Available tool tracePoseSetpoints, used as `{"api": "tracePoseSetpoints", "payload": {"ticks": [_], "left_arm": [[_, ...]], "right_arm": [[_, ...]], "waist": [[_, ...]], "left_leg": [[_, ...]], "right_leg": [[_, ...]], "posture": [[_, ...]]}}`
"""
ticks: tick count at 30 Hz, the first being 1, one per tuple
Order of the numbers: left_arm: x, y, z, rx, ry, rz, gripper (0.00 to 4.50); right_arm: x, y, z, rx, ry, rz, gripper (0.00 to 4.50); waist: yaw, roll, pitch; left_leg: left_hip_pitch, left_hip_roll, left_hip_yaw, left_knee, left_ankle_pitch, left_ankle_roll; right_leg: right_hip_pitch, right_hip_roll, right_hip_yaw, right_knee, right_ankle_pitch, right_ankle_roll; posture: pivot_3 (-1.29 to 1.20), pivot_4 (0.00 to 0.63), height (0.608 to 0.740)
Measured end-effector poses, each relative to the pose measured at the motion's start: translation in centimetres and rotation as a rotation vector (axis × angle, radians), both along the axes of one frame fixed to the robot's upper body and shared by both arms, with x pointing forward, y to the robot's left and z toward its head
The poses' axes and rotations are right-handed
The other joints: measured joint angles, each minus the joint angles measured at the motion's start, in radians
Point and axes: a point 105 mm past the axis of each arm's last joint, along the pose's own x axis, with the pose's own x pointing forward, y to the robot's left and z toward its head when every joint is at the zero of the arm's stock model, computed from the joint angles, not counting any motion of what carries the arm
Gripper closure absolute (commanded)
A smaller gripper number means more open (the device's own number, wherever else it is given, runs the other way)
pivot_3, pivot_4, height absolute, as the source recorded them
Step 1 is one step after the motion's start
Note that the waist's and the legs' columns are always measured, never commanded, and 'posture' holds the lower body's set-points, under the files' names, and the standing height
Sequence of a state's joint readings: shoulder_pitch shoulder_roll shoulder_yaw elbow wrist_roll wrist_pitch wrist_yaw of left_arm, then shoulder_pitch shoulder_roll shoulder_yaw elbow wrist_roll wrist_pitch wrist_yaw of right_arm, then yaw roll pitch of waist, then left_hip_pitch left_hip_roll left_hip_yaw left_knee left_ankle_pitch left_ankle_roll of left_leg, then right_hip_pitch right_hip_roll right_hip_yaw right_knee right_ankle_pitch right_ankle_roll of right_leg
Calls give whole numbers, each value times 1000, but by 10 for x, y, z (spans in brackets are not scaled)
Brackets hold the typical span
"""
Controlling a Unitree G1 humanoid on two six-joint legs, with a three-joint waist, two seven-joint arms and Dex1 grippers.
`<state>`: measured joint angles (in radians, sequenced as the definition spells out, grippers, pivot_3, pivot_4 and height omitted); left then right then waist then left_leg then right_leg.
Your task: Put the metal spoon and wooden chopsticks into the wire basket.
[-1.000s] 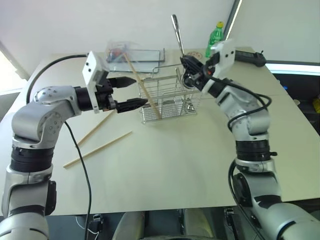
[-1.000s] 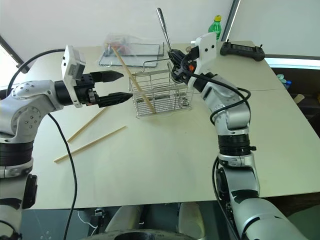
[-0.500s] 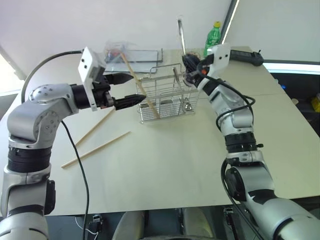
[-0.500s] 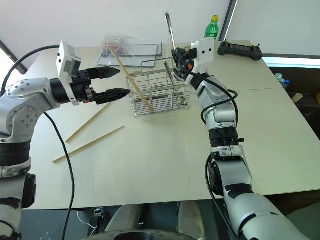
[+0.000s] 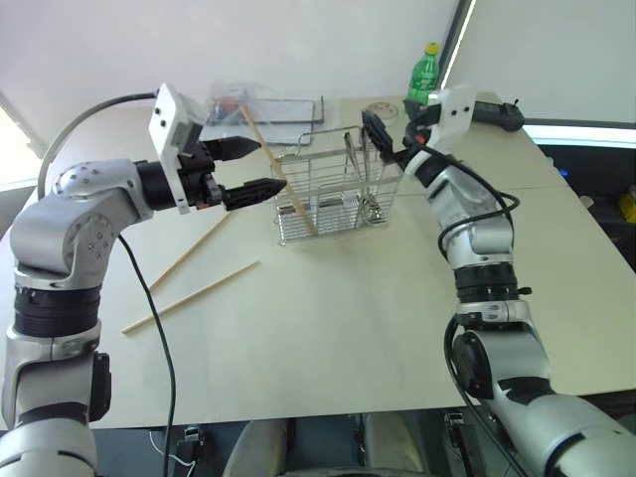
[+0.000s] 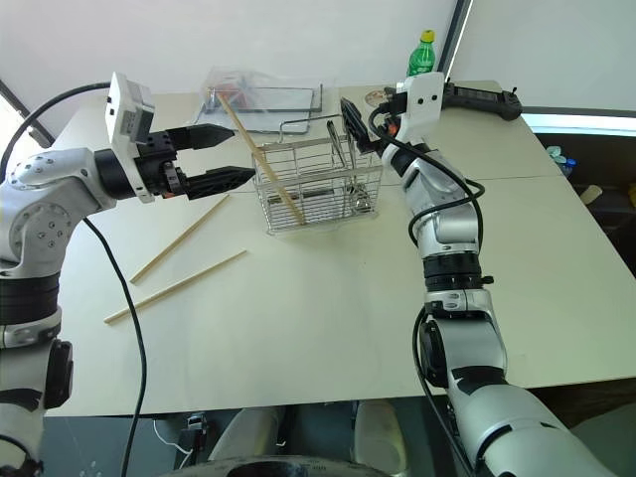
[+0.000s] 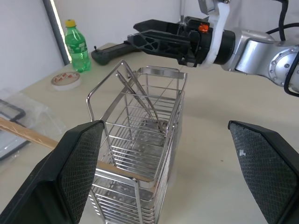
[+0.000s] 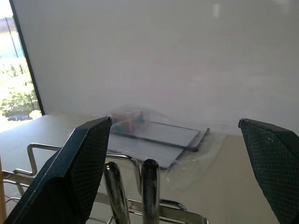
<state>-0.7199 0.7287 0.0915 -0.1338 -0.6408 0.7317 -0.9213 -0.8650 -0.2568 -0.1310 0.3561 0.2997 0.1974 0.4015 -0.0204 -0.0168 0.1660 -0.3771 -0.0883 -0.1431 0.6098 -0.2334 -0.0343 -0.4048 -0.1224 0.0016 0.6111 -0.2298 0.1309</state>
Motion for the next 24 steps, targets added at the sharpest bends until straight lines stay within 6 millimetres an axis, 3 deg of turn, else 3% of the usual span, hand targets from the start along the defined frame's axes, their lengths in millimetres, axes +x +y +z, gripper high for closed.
{"api": "tracePoseSetpoints", "payload": {"ticks": [5, 8, 10, 13, 17, 20, 24], "left_arm": [[-3, 2, 0, 19, -1, -14, 0], [-4, 7, 1, 42, -2, -11, 0], [-6, 10, 1, 59, -1, -12, 0], [-6, 22, 0, 94, 13, 10, 0], [-4, 40, -3, 145, 20, 44, 0], [-1, 55, -10, 178, 39, 68, 0], [9, 84, -23, 253, 75, 139, 0]], "right_arm": [[-20, -25, 24, -64, -19, 27, 68], [-44, -43, 47, -157, -39, 78, 68], [-67, -50, 53, -268, -32, 146, 68], [-100, -56, 36, -451, 63, 277, 68], [-141, -49, 5, -596, 195, 480, 68], [-163, -45, -3, -604, 232, 572, 68], [-174, -44, -14, -599, 268, 597, 68]], "waist": [[4, 0, 0], [5, 0, 0], [6, 0, 0], [6, -1, 1], [3, -1, 1], [8, -1, 1], [11, -1, 1]], "left_leg": [[-2, 0, 0, 0, 0, 0], [-2, 0, 0, 0, 0, 0], [-2, 1, 0, 0, 0, 1], [-2, 1, 1, 0, -1, 1], [-4, 10, 6, 1, -1, 2], [-4, 12, 7, 1, -1, 2], [-7, 12, 7, 1, -1, 2]], "right_leg": [[-1, 0, 0, -1, 0, 0], [0, 0, 0, -1, 0, 0], [0, 0, 0, -2, 0, 0], [0, 0, 0, -3, -1, 1], [1, 3, -1, -12, -1, 1], [1, 4, -1, -13, -1, -2], [-1, 3, -2, -14, 1, -7]], "posture": [[0, 150, 719], [0, 150, 719], [0, 150, 719], [0, 150, 719], [0, 150, 719], [0, 150, 719], [0, 150, 719]]}}
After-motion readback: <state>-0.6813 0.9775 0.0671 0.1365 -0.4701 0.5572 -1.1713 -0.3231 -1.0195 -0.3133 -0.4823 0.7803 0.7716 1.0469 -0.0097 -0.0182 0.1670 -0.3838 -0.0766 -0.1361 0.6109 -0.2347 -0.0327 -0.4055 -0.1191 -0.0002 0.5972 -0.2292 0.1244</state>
